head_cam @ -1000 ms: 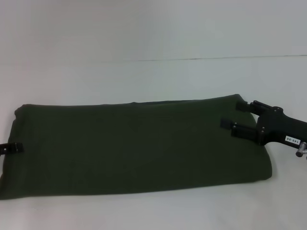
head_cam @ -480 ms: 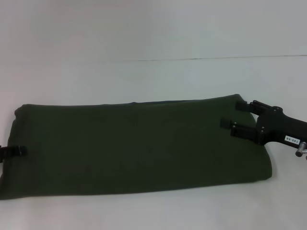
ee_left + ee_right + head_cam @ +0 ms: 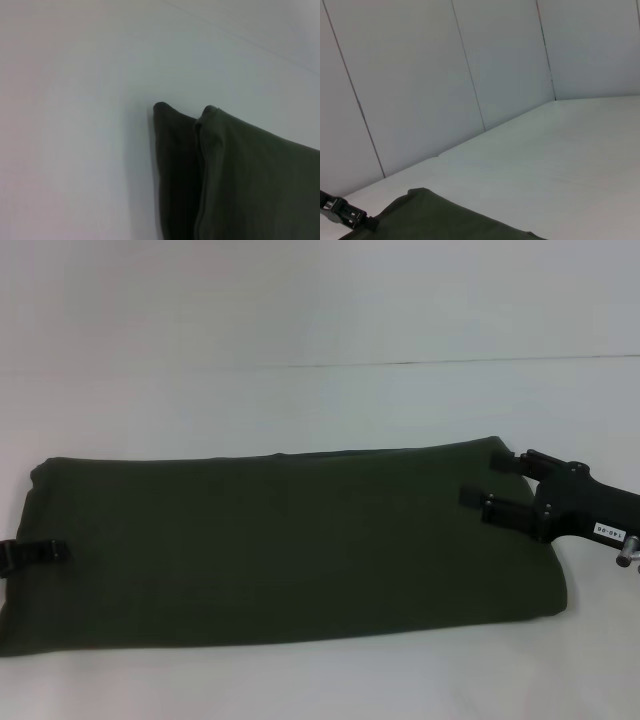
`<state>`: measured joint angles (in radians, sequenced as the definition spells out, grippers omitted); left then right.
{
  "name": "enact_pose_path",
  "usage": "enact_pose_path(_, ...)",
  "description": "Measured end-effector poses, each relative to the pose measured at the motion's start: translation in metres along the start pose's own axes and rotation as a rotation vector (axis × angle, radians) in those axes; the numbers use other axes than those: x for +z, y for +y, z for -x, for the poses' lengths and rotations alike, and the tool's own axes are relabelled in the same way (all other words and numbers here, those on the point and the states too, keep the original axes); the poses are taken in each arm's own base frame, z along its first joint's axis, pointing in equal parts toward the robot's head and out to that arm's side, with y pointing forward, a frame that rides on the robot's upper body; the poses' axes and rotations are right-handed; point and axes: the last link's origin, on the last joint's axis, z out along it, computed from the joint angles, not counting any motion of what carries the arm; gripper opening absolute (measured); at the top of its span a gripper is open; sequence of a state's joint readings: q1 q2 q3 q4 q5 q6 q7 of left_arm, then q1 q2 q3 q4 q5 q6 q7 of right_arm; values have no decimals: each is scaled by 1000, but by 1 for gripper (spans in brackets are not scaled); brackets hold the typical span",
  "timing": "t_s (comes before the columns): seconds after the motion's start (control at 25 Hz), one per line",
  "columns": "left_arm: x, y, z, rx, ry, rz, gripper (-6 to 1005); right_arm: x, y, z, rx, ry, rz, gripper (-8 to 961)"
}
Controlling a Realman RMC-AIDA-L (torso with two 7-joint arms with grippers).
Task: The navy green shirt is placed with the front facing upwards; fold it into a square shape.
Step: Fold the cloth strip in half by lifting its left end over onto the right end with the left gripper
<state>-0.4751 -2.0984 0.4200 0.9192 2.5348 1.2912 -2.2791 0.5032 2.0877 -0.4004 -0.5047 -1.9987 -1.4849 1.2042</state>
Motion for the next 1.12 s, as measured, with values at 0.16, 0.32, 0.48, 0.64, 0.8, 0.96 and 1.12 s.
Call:
enact_pose_path(0.16, 2, 2, 0, -4, -7, 7, 878, 0, 0, 0, 0, -1, -1, 836)
enact_pose_path(0.32, 3, 4, 1, -7, -14, 13, 879, 0, 0, 0, 1, -3, -2, 825)
enact_pose_path(0.48, 4, 6, 1, -6, -23, 25, 879, 0, 0, 0, 1, -4, -2, 787)
enact_pose_path(0.64, 7, 10, 1, -4, -34, 41, 877, 0, 0, 1, 0, -4, -2, 788)
enact_pose_path(0.8, 10, 13, -1, 0, -45, 57, 874, 0, 0, 1, 1, -5, -2, 788)
enact_pose_path(0.96, 12, 16, -3, 1, -45, 63, 826, 0, -1, 0, 0, -2, -8, 789)
enact_pose_path(1.12, 12, 17, -3, 4, -47, 65, 777, 0, -2, 0, 1, 0, -12, 789)
